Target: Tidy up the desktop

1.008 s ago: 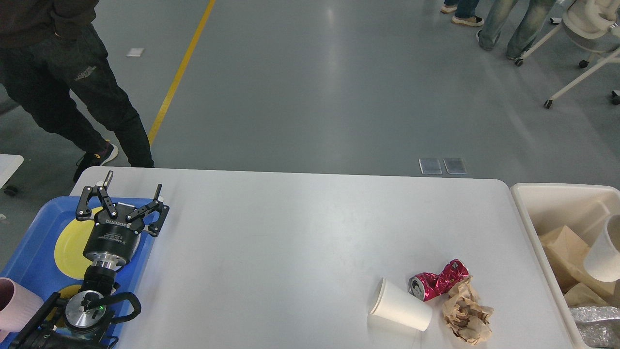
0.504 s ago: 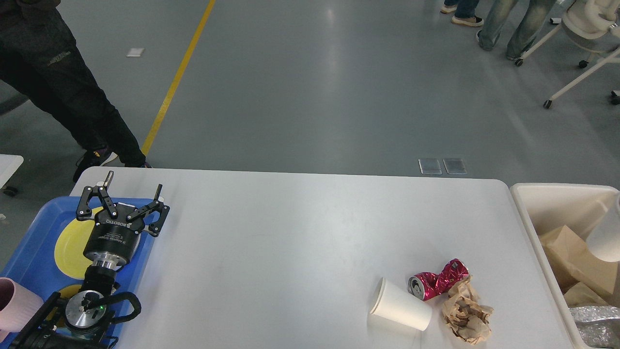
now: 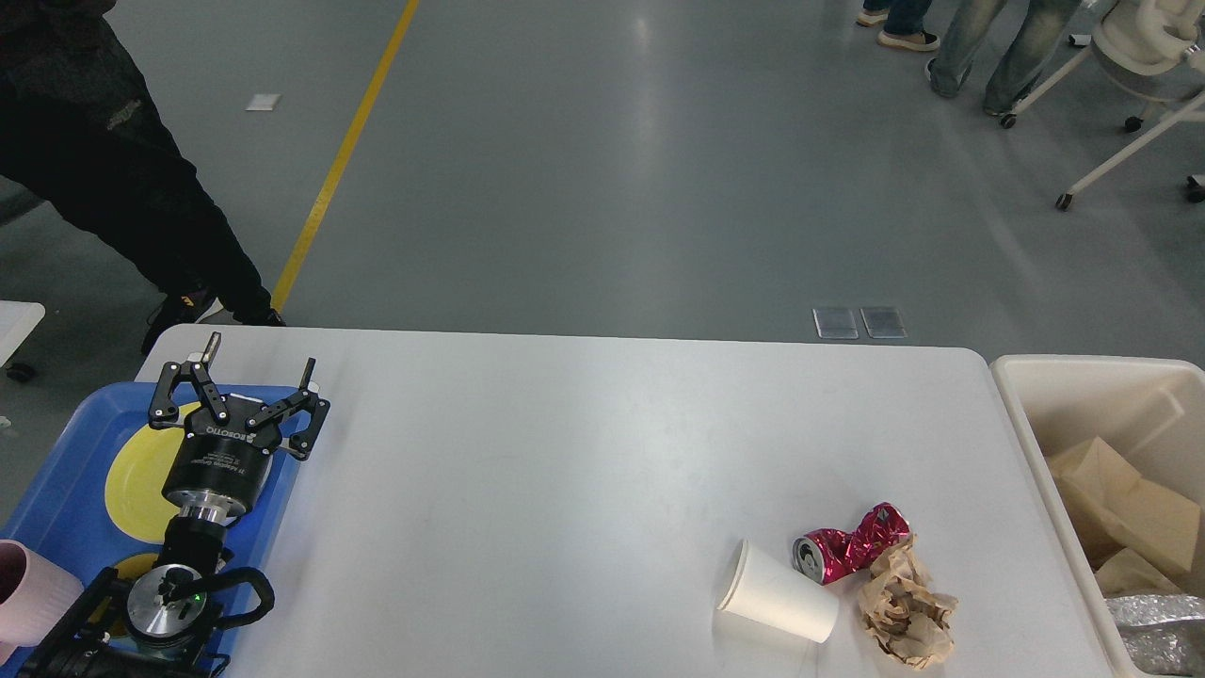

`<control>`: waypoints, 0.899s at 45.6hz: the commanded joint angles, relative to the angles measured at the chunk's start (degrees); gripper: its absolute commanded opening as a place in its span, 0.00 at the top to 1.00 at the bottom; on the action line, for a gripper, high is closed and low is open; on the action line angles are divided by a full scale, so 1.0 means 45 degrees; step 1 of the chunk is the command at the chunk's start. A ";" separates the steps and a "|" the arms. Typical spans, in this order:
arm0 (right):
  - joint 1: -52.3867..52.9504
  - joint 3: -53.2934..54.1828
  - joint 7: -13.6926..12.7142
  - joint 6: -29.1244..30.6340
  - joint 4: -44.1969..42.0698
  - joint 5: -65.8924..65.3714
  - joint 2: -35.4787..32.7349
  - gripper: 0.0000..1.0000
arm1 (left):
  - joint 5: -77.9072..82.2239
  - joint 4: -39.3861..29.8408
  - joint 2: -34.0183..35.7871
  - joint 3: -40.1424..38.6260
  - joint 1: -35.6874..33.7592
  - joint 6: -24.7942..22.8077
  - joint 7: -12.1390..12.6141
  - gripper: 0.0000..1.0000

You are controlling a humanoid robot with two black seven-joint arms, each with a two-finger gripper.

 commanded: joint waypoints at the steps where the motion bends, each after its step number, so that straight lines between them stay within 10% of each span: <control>1: -0.3329 0.2550 0.0001 -0.0459 -0.2094 -0.0007 0.0356 1.00 | 0.0001 0.0000 0.0015 0.0000 0.0000 0.0022 -0.0020 0.03; 20: -1.0656 0.6266 0.0001 -0.1435 -1.0103 -0.0007 0.4378 1.00 | -0.0018 0.0000 -0.0004 0.0000 0.0000 0.0003 -0.0001 0.03; 37: -1.1537 0.6285 0.0001 -0.2139 -1.0711 0.0012 0.5494 1.00 | -0.0018 0.0000 -0.0004 0.0000 0.0000 0.0003 -0.0020 0.03; 41: -1.1537 0.6285 0.0002 -0.2353 -1.0731 0.0012 0.5591 0.68 | 0.0002 0.0000 0.0015 0.0000 0.0000 0.0003 -0.0020 0.03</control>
